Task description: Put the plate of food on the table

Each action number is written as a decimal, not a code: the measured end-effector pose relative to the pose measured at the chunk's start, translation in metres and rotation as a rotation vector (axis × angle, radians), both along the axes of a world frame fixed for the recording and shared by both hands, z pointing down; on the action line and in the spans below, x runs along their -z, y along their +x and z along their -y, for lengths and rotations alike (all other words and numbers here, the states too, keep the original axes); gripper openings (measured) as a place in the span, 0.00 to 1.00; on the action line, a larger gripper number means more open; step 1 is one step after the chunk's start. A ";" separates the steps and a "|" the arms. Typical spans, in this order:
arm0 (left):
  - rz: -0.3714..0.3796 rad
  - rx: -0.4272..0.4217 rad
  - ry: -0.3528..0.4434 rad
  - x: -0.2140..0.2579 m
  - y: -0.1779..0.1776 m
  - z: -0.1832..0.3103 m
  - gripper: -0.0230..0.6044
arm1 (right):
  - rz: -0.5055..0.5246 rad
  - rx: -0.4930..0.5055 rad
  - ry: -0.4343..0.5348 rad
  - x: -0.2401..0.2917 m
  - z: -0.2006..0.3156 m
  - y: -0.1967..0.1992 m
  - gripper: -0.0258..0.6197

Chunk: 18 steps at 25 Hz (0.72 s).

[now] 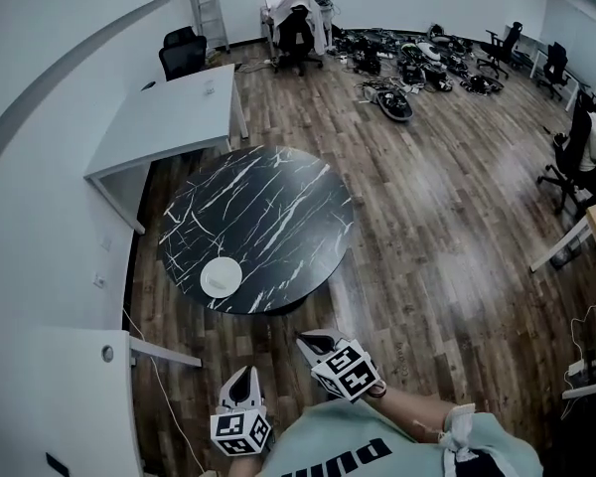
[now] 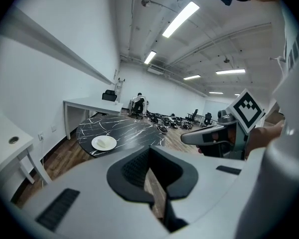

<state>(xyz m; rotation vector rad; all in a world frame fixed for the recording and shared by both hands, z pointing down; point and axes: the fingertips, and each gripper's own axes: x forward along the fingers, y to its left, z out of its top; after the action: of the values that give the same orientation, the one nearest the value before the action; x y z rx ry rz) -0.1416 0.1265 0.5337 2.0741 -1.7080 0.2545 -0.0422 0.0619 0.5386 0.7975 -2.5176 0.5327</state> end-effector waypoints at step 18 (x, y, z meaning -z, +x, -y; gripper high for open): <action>-0.012 -0.045 0.056 0.023 0.065 -0.023 0.05 | 0.010 -0.006 0.114 0.038 -0.039 0.053 0.05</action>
<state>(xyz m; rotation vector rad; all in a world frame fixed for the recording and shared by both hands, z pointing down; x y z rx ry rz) -0.0767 0.1494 0.5102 2.1522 -1.6804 0.2097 0.0104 0.1005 0.5009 0.8459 -2.5744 0.3985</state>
